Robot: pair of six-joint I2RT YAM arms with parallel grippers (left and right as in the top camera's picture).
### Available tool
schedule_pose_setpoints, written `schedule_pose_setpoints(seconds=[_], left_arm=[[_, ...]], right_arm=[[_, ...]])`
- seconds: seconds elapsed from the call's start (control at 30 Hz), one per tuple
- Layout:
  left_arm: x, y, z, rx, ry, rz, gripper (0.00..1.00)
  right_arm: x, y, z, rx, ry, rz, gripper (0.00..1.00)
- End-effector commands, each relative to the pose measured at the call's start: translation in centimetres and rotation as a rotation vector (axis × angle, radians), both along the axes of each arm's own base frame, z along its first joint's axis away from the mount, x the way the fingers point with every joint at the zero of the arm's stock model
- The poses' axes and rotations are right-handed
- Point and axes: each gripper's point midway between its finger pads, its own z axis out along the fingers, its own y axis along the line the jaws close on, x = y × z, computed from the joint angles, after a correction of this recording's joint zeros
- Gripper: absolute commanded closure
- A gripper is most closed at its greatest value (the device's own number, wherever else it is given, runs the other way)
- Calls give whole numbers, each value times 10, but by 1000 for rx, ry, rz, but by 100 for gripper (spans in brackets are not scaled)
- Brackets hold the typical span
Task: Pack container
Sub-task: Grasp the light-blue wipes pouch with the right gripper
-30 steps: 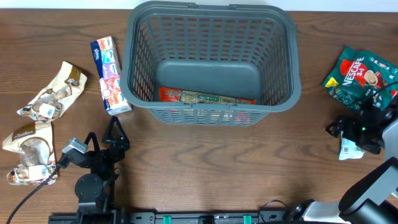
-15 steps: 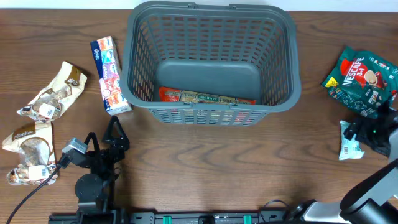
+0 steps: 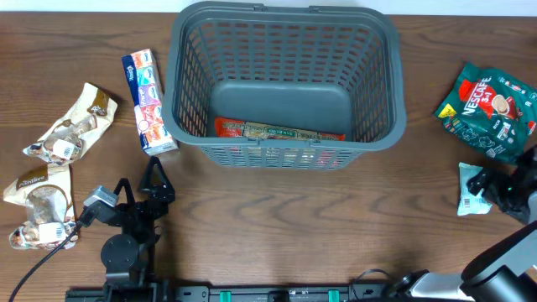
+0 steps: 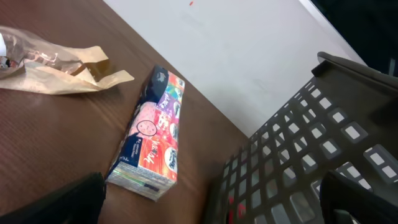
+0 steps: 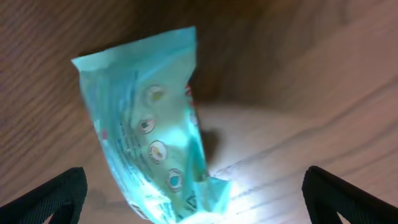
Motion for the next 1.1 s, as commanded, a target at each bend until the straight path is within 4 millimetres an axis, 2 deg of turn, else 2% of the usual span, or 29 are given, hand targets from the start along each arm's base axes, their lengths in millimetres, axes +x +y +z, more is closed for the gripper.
schedule_pose_setpoints(seconds=[0.0,0.1,0.23,0.4,0.5,0.63,0.67,0.7,0.73,0.77,0.8,1.07], left_arm=[[-1,1,-18,7,51,9,1],[-1,1,-18,7,51,9,1],[-1,1,-18,7,51,9,1],[-1,1,-18,7,51,9,1],[-1,1,-18,7,51,9,1],[-1,1,-18,7,51,8,1],[-1,1,-18,7,51,8,1],[-1,1,-18,7,51,8,1],[-1,1,-18,7,51,9,1],[-1,1,-18,7,51,9,1],[-1,1,-18,7,51,9,1],[-1,1,-18,7,51,8,2]], right_arm=[[11,14,-8,39,-9,39,3],[16,24,-17,77,-2,68,5],[18,40,-38,144,43,102,7],[17,54,-60,197,94,128,5],[23,60,-64,215,85,147,1],[31,69,-62,252,45,169,1],[33,71,-61,258,40,174,12],[33,73,-61,260,40,178,48],[33,74,-61,263,43,181,78],[32,75,-62,266,47,183,94],[32,75,-62,268,48,182,99],[31,81,-60,296,41,185,99]])
